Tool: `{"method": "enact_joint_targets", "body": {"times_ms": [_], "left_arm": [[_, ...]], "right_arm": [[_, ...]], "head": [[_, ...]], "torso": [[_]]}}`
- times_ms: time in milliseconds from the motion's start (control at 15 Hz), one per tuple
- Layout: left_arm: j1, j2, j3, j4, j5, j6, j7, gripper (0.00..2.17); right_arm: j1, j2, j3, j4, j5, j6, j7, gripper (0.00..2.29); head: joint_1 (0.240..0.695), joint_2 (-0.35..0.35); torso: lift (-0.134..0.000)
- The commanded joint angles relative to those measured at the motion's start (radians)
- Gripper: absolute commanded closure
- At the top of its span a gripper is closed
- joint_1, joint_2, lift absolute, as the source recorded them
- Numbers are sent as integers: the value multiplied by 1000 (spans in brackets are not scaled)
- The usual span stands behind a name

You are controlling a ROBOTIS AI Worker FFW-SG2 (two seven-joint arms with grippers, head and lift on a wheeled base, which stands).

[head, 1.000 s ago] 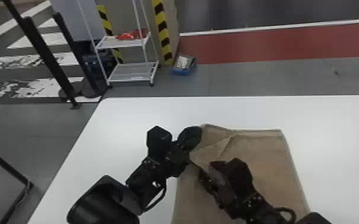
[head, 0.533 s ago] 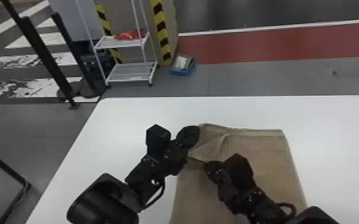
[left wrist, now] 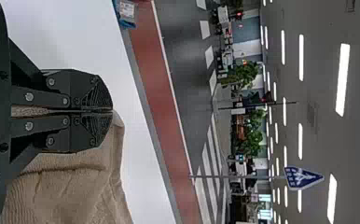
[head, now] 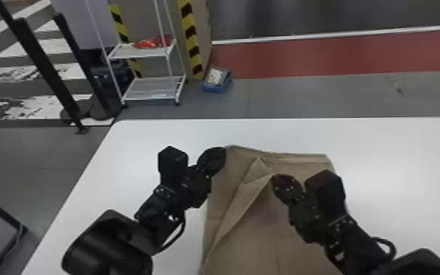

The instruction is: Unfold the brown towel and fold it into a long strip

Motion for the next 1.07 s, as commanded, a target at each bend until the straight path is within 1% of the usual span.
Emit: {"method": "enact_joint_targets", "body": {"times_ms": [0,133,200,267,333,400,467,600,667,800,1000], "left_arm": [[2,1,23,-7,12,5,7,1096],[1,3,37,-11,12,20,18,1096],[5,9,51,-22,12,33,27,1096],[16,12,78,-40,12,51,27,1096],[27,14,108,-56,22,69,27,1096],[42,24,144,-68,37,106,29,1096],[48,28,170,-77,46,128,29,1096],[67,29,236,-102,68,192,29,1096],[73,31,259,-126,78,220,29,1096],[90,31,305,-168,98,260,29,1096],[162,31,376,-226,107,303,47,1096]], "right_arm": [[35,-20,-67,-88,-11,12,4,1602],[75,-54,-146,-147,-42,19,4,1602],[90,-74,-195,-179,-72,28,4,1602],[118,-105,-264,-210,-111,31,4,1602],[145,-122,-326,-237,-144,28,4,1602],[185,-142,-399,-257,-178,16,7,1602],[217,-149,-467,-269,-217,-3,19,1602],[260,-152,-557,-274,-261,-34,33,1602],[268,-163,-579,-274,-269,-37,33,1602],[254,-174,-599,-260,-273,-24,33,1602],[207,-178,-607,-219,-264,6,33,1602]], "head": [[695,175],[695,148],[695,136],[695,121],[695,104],[695,88],[695,53],[695,29],[695,17],[695,0],[695,2]], "torso": [[-125],[-125],[-125],[-125],[-125],[-125],[-125],[-125],[-125],[-125],[-125]]}}
